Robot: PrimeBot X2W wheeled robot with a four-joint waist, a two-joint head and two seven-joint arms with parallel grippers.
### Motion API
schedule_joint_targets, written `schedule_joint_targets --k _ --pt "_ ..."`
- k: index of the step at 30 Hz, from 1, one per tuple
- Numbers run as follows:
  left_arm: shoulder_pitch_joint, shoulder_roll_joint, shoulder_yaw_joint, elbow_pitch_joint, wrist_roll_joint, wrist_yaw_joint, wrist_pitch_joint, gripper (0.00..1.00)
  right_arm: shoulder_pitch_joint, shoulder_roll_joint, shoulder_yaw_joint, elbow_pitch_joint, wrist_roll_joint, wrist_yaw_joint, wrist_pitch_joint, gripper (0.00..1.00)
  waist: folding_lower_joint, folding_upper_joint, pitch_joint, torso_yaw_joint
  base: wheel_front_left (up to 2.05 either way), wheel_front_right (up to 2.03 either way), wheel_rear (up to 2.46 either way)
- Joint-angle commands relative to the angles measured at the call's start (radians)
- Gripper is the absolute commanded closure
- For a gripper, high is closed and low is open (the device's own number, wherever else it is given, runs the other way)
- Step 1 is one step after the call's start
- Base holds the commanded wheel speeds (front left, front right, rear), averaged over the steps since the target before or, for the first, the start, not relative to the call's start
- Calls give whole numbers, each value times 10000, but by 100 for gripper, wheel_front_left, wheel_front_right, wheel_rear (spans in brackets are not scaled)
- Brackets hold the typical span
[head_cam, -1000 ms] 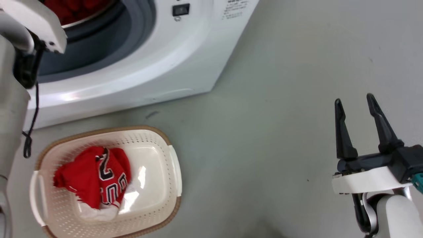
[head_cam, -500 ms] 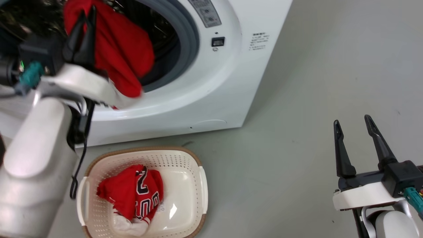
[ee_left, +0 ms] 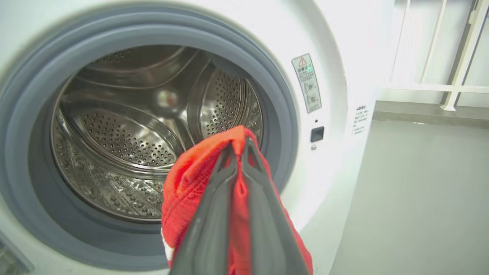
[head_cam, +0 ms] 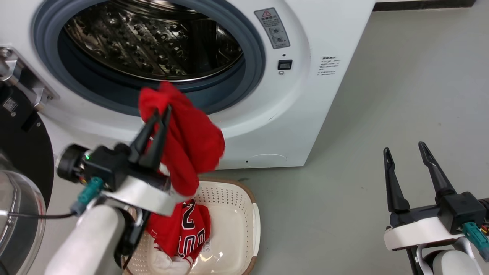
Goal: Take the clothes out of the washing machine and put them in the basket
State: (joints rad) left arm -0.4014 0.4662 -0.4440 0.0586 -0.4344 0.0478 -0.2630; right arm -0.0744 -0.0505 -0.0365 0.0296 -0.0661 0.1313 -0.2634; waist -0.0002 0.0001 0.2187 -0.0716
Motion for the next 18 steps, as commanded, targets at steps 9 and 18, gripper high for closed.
schedule_joint_targets --k 9,18 --pt "599 -159 -1063 922 85 -723 267 100 -356 4 23 -71 -136 -10 -20 0 2 -1 666 140 0 0 0" --pt "76 -733 -2074 2866 182 -1294 797 100 -758 6 62 -125 -82 -10 -20 0 2 -1 1807 -262 0 0 0"
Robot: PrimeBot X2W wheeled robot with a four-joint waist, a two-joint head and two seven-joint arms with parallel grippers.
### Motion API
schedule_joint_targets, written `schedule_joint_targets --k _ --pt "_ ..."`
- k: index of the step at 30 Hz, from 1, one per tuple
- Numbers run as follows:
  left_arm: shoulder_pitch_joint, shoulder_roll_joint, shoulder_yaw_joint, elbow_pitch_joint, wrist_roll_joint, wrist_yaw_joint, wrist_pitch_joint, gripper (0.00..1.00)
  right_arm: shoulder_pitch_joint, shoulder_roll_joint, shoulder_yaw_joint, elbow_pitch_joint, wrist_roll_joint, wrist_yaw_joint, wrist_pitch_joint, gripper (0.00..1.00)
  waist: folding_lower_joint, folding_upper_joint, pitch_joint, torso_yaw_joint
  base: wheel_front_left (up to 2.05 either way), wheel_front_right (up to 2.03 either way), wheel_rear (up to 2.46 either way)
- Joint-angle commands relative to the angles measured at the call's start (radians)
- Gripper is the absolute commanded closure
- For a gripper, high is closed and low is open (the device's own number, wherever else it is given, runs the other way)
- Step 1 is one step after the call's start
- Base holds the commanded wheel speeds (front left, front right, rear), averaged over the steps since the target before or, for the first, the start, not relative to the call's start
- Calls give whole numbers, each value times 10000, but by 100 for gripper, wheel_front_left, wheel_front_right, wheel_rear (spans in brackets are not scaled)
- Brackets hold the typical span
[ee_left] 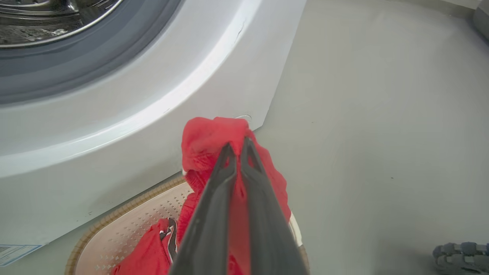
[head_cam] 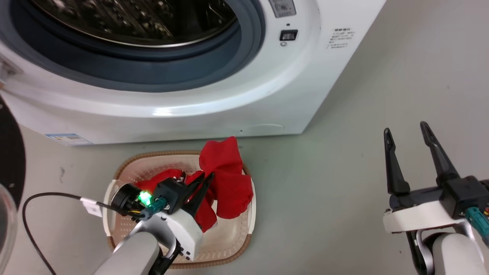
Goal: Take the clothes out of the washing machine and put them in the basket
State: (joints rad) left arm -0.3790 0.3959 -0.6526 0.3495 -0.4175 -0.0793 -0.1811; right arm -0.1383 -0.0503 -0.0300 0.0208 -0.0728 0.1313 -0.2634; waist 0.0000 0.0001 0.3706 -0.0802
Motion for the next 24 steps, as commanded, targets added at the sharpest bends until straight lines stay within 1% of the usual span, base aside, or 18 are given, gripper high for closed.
schedule_joint_targets --k 1,7,15,24 --pt "-236 -83 -66 173 44 -52 29 100 -178 2 7 -59 10 -11 -20 0 0 -1 464 -246 0 0 0" --pt "-1157 -366 -410 1673 176 -257 265 100 -517 5 48 -199 180 -11 -20 0 0 -1 1682 -693 0 0 0" --pt "-2832 -516 -1023 4088 533 -439 386 100 -1127 7 312 -377 532 -11 -20 0 0 -1 3262 -1379 0 0 0" --pt "-4109 -728 -1234 6641 256 -496 124 100 -1407 8 373 -452 787 -11 -20 0 0 -1 4322 -1895 0 0 0"
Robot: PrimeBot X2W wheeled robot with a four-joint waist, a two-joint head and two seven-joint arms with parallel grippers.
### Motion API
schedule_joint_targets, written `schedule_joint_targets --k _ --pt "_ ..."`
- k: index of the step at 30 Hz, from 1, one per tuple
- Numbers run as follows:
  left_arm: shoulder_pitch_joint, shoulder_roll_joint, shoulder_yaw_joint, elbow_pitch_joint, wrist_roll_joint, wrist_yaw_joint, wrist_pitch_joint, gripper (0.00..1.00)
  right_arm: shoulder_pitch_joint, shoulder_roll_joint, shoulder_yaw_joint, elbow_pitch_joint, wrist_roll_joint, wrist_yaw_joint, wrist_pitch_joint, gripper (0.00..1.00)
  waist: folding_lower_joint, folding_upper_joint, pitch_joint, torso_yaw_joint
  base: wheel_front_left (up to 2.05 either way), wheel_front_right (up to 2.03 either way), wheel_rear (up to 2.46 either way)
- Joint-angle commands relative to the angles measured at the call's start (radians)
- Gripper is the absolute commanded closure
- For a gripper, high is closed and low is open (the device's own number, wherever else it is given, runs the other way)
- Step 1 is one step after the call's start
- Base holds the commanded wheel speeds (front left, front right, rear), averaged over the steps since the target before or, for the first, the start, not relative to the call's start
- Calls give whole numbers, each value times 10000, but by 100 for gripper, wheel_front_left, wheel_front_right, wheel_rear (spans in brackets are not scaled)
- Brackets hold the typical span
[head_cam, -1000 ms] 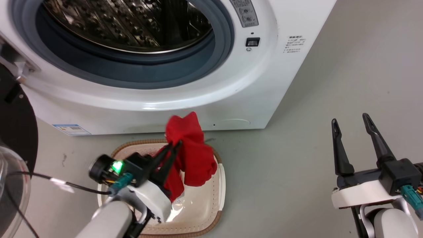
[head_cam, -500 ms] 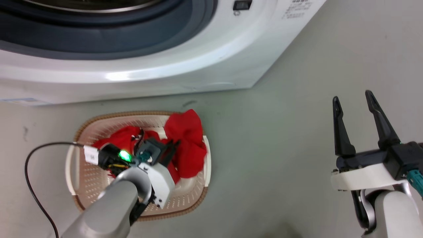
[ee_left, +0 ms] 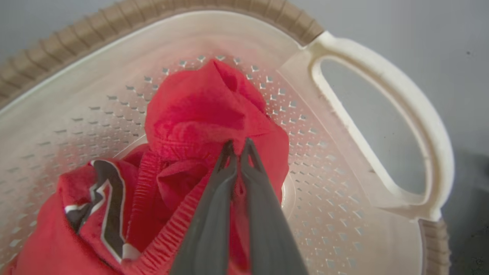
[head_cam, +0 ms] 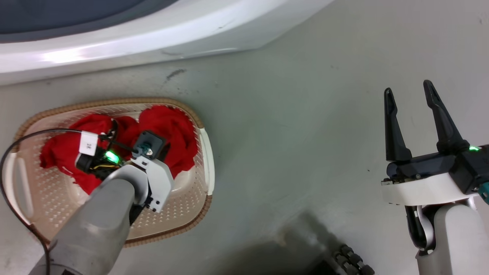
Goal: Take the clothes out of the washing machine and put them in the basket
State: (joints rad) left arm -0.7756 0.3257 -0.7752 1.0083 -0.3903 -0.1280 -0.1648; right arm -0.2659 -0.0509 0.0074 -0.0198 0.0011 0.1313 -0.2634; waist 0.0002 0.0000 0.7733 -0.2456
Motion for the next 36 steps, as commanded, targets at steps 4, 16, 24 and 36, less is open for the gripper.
schedule_joint_targets --k 4,16,24,36 --pt "-508 -75 -42 899 -159 -13 -155 100 -253 13 92 -59 140 -11 -20 0 -2 0 566 -395 0 0 0" --pt "-910 -422 -399 2016 -528 -20 -605 0 -333 13 137 40 158 -11 -20 0 -2 0 542 -372 0 0 0" --pt "-342 -758 -542 1814 -783 -22 -956 0 -105 10 -71 224 -59 -11 -20 0 -2 0 -764 -101 0 0 0" --pt "904 -81 623 -1779 -891 66 -1004 0 742 8 -614 518 -637 -11 -20 0 -2 0 -3681 814 0 0 0"
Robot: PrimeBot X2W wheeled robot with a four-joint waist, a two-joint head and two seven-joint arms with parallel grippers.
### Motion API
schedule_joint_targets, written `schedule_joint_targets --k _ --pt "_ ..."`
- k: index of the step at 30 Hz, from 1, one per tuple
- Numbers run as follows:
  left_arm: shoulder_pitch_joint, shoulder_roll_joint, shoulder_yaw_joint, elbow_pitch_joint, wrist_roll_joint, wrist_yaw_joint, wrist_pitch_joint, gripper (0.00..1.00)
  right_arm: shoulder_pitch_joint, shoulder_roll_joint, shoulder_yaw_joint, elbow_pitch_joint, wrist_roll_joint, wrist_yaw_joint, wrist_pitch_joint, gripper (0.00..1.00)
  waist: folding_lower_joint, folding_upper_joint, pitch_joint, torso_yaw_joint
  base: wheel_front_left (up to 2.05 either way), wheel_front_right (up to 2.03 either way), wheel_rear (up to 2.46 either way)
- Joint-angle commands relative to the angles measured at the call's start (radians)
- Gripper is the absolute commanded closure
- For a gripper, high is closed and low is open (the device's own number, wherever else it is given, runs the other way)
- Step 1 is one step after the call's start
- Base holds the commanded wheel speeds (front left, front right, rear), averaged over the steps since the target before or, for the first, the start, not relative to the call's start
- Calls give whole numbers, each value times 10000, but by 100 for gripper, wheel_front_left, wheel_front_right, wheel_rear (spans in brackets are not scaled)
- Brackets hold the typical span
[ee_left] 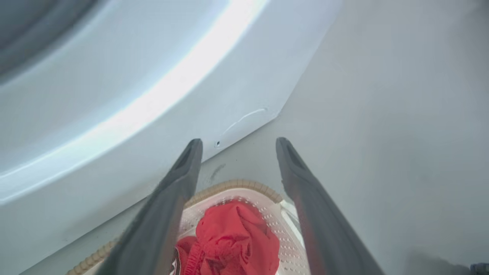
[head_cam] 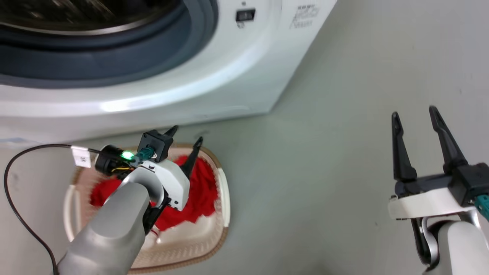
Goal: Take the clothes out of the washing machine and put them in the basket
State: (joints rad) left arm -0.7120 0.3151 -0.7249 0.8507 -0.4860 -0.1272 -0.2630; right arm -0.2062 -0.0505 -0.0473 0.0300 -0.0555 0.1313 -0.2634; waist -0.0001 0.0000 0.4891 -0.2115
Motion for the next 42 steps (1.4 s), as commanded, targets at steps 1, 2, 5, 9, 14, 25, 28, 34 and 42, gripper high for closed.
schedule_joint_targets --k 1,2,5,9,14,25,28,34,42 --pt "391 110 368 -544 101 119 -23 0 220 4 -92 21 -109 -11 -20 0 1 0 -1017 553 0 0 0" --pt "525 157 606 -886 147 184 -23 0 292 6 -137 29 -125 -11 -20 0 1 0 -1226 655 0 0 0" --pt "1019 289 1424 -2103 474 554 -25 0 511 3 -197 7 -206 -12 -20 0 1 0 -1724 925 0 0 0" --pt "1766 382 2236 -3312 928 1001 -22 0 699 6 -209 -24 -311 -11 -20 0 1 0 -2162 1193 0 0 0" --pt "3097 315 3687 -5068 1470 1439 -24 0 1043 4 -209 -91 -354 -11 -20 0 1 0 -2828 1508 0 0 0" --pt "5852 -671 5955 -7287 2489 1687 -24 0 1909 4 -180 -406 -184 -11 -20 0 1 0 -3989 1829 0 0 0" --pt "6510 -1066 6426 -7542 2669 1663 -24 0 2174 4 -125 -432 -138 -11 -20 0 1 0 -4266 1839 0 0 0" --pt "7458 -1720 7018 -7943 3208 1464 -24 0 2555 4 -98 -512 -74 -11 -20 0 1 0 -4525 1804 0 0 0" --pt "7973 -2233 7296 -8140 3902 1270 -24 0 2796 4 -98 -430 66 -11 -20 0 1 0 -4727 1764 0 0 0"
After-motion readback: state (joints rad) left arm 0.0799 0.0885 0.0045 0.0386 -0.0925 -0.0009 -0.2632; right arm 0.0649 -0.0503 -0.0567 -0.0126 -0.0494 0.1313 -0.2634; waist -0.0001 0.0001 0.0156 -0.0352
